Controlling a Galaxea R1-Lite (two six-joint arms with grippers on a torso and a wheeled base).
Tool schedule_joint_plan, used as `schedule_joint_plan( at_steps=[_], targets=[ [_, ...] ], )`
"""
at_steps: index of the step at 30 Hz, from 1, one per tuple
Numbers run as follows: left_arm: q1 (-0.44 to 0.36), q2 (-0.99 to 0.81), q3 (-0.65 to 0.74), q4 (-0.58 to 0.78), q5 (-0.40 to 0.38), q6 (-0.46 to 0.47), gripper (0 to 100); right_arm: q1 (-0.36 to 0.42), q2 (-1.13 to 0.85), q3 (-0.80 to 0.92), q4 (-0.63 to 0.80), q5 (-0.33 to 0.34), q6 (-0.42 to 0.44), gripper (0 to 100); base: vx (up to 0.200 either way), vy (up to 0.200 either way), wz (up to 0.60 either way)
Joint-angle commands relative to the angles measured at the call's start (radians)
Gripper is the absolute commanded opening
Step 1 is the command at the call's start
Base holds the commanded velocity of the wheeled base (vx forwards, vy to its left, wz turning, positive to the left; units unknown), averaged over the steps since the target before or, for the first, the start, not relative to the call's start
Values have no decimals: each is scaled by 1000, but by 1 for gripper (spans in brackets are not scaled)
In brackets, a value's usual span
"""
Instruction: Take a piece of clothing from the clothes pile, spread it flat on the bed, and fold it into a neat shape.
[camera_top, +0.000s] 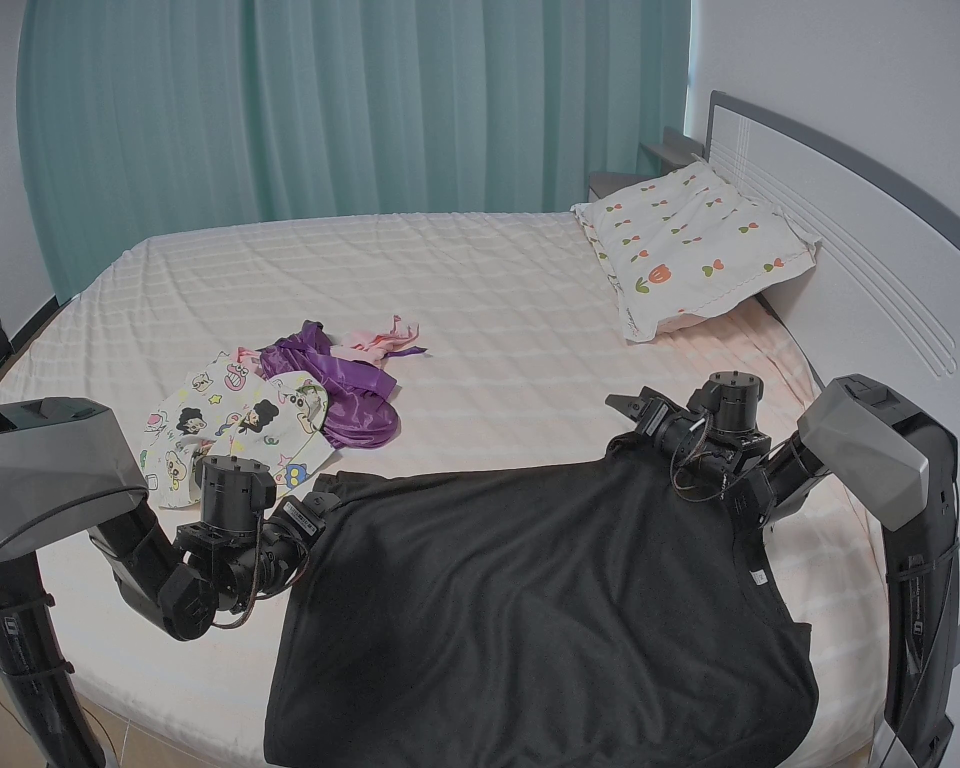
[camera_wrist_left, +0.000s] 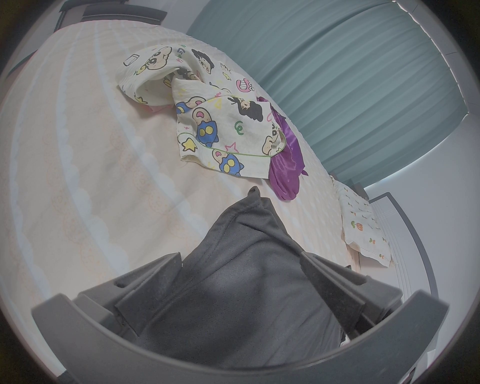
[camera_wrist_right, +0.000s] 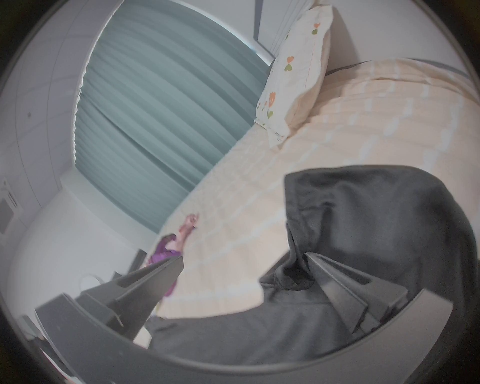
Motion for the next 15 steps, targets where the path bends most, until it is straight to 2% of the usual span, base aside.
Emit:
schedule_joint_plan(
  at_steps=[1, 6, 15],
  targets=[
    [0, 2, -1, 0, 0, 0, 100, 0, 30, -99, -59, 3, 78, 100, 0, 0, 0],
    [2, 4, -2, 0, 0, 0, 100, -12, 50, -147, -103, -5, 137, 100, 0, 0, 0],
    [3, 10, -2, 0, 0, 0, 100, -38, 53, -137, -88, -13, 127, 100, 0, 0, 0]
  ],
)
